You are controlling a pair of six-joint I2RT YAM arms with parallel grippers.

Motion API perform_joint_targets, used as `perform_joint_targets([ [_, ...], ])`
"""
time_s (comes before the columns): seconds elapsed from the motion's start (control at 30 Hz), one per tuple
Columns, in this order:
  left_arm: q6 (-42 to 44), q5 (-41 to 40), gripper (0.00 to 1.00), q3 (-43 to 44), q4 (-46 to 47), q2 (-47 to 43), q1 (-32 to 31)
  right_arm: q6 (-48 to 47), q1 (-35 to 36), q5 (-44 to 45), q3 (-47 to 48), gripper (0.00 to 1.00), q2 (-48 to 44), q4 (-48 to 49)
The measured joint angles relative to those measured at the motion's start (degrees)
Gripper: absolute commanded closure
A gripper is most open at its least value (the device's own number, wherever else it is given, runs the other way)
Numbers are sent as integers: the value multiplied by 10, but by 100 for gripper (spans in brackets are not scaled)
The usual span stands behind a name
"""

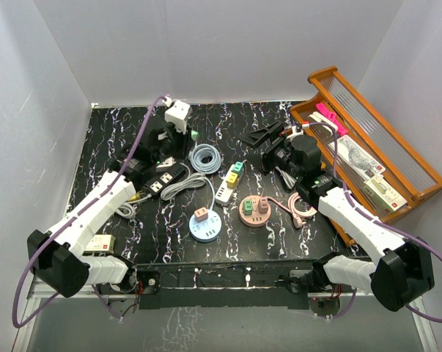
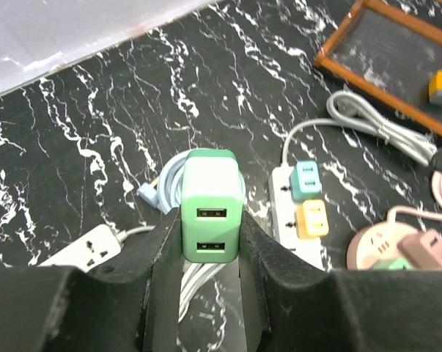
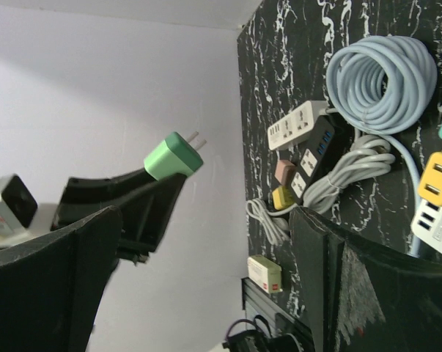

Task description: Insert the plug

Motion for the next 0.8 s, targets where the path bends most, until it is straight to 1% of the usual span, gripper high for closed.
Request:
perform_joint_targets([
  [0.17,26,76,100,57,-123,9,87,-41,0,-7,-32,3,-40,-9],
  [0.27,46,109,100,81,-169,29,135,-53,0,-8,-47,3,-68,-17],
  [0.4,65,172,100,84,-201,57,191,-54,0,-15,-53,4,-86,-24],
  [0.53,85,233,100,84,-203,89,247,-55,0,-38,-54,5,-78,-30],
  [0.63,123,262,100,89,-223,121,268,-62,0,-54,-53,6,-62,-43],
  [0.8,177,276,100,116,-273,194,271,-65,0,-73,-53,8,-38,-74],
])
